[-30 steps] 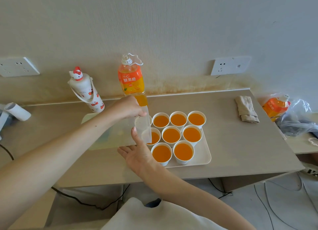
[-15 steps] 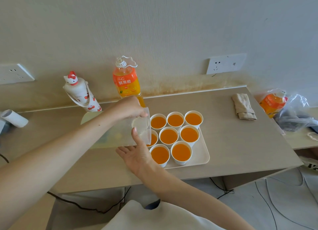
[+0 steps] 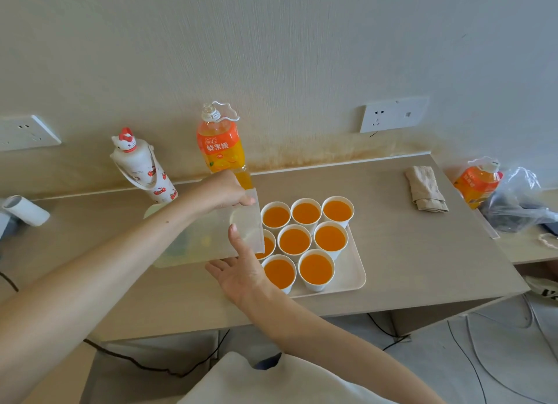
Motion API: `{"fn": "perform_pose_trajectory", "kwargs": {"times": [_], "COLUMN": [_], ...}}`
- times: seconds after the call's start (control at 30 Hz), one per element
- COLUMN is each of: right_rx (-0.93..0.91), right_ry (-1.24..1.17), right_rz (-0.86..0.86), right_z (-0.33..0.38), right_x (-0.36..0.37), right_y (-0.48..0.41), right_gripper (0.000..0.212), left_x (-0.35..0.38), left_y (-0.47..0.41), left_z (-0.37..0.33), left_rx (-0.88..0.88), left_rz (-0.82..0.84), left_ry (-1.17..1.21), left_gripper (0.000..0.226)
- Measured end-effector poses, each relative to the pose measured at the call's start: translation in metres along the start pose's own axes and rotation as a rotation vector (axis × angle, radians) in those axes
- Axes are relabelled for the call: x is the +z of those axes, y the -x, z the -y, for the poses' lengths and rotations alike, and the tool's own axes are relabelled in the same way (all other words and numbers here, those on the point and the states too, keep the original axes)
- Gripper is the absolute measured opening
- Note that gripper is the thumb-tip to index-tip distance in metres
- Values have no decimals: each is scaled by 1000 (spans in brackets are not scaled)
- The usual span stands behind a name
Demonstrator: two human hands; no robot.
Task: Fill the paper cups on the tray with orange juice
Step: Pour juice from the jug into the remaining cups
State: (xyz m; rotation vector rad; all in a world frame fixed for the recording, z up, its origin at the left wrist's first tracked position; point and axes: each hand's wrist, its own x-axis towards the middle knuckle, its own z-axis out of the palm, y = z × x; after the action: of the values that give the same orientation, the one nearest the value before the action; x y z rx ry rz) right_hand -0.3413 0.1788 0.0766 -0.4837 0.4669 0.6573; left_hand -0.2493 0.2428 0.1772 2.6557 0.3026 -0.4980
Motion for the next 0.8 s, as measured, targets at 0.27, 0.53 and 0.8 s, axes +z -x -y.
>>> {"fn": "perform_pose_trajectory", "kwargs": {"times": [0.27, 0.53, 0.8], "right_rx": [-2, -67, -247], "right_ry": [185, 330, 499], "right_rz": [40, 46, -15], "right_z": [-13, -31, -32], "right_x": [-7, -5, 17], "right_y": [-8, -17, -25], "right_gripper": [55, 85, 98], "left_x": [-4, 6, -2], "left_y": [15, 28, 35], "left_z": [40, 96, 115], "left_rx": [-37, -63, 27], "left_rz": [-9, -122, -278], "left_ry": [219, 441, 616], "left_gripper": [39, 44, 39]}}
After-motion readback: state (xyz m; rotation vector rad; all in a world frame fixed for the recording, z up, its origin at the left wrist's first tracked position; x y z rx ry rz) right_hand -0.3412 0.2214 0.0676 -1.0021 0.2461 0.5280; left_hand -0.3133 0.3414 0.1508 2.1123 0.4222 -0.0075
